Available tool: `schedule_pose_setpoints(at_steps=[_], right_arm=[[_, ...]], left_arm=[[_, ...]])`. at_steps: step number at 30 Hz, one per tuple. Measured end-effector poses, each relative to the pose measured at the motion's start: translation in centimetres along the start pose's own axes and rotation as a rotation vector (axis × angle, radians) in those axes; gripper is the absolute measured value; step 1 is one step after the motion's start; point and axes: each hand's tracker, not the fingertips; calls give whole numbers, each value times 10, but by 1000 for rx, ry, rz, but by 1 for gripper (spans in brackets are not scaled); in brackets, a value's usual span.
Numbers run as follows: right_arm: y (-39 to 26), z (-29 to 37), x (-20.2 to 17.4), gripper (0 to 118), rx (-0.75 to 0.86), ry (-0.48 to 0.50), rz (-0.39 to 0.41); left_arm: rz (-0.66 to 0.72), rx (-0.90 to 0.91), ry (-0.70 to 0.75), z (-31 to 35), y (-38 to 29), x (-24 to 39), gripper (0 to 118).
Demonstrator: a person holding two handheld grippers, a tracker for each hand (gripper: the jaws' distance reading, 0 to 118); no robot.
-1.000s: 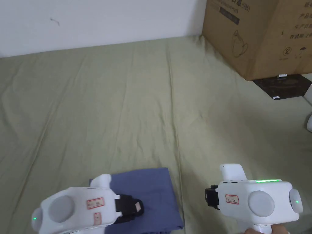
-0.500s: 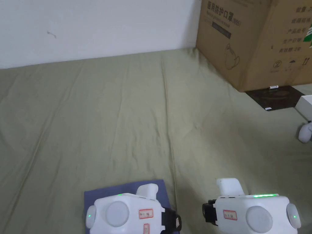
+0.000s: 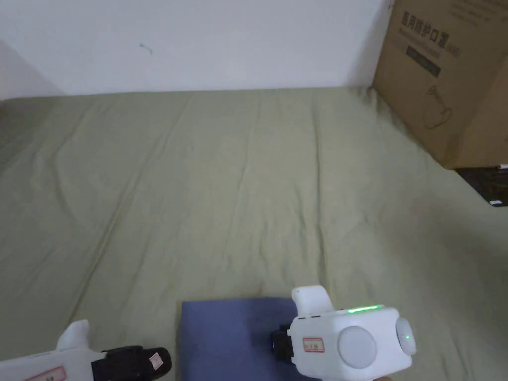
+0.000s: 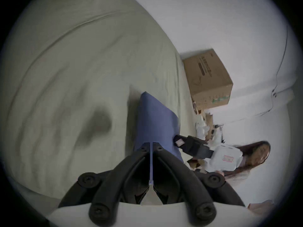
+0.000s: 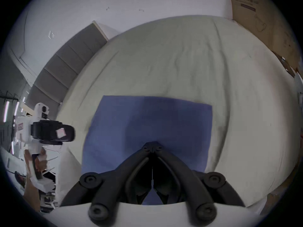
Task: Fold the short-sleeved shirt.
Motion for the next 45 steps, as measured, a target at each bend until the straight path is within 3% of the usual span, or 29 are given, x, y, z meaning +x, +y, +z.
schedule_pose_setpoints(at_steps=[1, 2, 4, 5, 9, 10, 12, 16, 17, 18, 19, 20, 22, 24, 27, 30, 35, 39, 43, 45], right_arm=[[-1, -7, -2, 0, -16, -41, 9], [-1, -13, 0, 0, -42, -35, -4], [-1, -17, 6, 0, -46, -15, -45], [0, -13, 8, 0, -41, -5, -60], [1, -9, 10, 0, -45, -3, -52], [0, -10, 9, 0, -43, -5, -48], [0, -10, 7, 0, -44, -11, -50], [1, -10, 7, 0, -49, -17, -38], [1, -10, 7, 0, -50, -17, -37], [2, -10, 7, 0, -51, -17, -37], [2, -10, 7, 0, -52, -16, -38], [2, -10, 7, 0, -52, -17, -40], [2, -9, 9, 0, -50, -18, -48], [1, -6, 8, 0, -53, -9, -56], [3, 1, 3, 0, -42, 1, -57], [7, 6, -4, 0, -23, -15, -31], [14, 6, -10, 0, 16, 7, -77], [19, 5, -18, 0, 17, -19, -61], [24, 3, -17, 0, 26, -28, -99], [24, 3, -17, 0, 27, -24, -107]], left_arm=[[15, 9, -29, 0, -1, -7, 8], [35, 12, -44, -2, -7, -1, 27], [34, 0, -24, -11, -6, -4, 95], [30, -13, -18, -16, -4, -4, 118], [-28, -175, -78, -48, 5, -8, 118], [-21, -140, -111, -59, 3, 3, 118], [19, -140, -128, -77, 9, -1, 118], [174, -132, -293, -99, 19, -21, 118], [183, -156, -325, -105, 20, -21, 106], [177, -188, -336, -106, 16, -16, 85], [180, -182, -321, -108, 15, -15, 53], [197, -189, -308, -111, 14, -14, 29], [145, -206, -166, -117, 11, -29, 29], [232, -195, -297, -112, 13, -40, 29], [93, -205, -195, -94, 17, -18, 29], [67, -203, -180, -78, 35, -25, 29], [-54, -150, 33, -15, 86, -40, 29], [-165, -107, 293, 50, 132, -48, 28], [-202, -95, 707, 103, 176, -76, 28], [-297, -97, 886, 122, 190, -85, 28]])
